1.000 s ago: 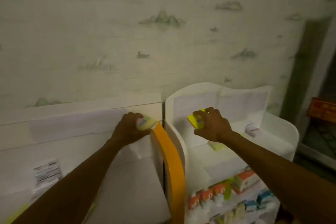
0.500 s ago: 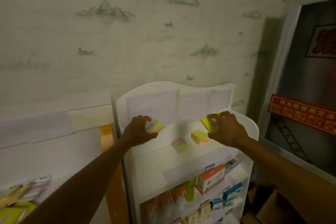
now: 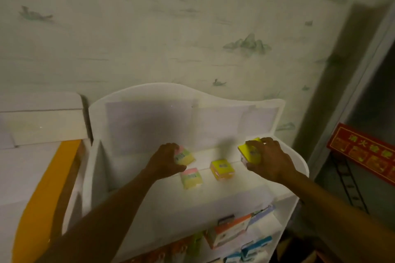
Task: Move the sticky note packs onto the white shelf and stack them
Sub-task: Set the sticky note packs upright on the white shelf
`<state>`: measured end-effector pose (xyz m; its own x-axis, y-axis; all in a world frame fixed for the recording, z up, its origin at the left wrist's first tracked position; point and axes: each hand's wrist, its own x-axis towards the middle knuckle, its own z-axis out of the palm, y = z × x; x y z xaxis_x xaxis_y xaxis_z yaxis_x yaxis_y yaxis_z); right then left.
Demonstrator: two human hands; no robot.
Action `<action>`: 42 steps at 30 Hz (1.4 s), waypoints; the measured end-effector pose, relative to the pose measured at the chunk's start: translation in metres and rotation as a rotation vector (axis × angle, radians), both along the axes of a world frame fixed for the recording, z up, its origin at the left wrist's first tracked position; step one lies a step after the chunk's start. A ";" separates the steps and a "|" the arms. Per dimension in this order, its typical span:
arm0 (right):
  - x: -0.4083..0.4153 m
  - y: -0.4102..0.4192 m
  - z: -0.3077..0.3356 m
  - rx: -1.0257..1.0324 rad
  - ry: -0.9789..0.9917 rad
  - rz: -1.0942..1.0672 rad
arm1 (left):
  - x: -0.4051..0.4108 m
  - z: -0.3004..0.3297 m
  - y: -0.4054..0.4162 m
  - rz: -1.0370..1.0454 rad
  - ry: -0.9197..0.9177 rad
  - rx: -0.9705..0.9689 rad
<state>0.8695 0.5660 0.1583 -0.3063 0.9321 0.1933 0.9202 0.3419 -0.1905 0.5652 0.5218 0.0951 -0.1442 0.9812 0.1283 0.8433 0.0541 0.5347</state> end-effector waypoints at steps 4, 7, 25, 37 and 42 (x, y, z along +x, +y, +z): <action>0.002 0.031 -0.012 -0.032 -0.012 0.042 | 0.009 -0.014 0.016 0.024 0.025 -0.043; 0.003 0.057 -0.017 -0.046 -0.001 0.073 | 0.017 -0.021 0.027 0.039 0.047 -0.079; 0.061 0.191 -0.074 -0.166 0.106 0.294 | 0.081 -0.066 0.084 0.210 0.299 -0.301; 0.067 0.224 -0.109 -0.198 0.091 0.265 | 0.078 -0.104 0.121 0.153 0.307 -0.325; 0.077 0.232 -0.115 -0.219 0.088 0.236 | 0.073 -0.120 0.133 0.057 0.297 -0.314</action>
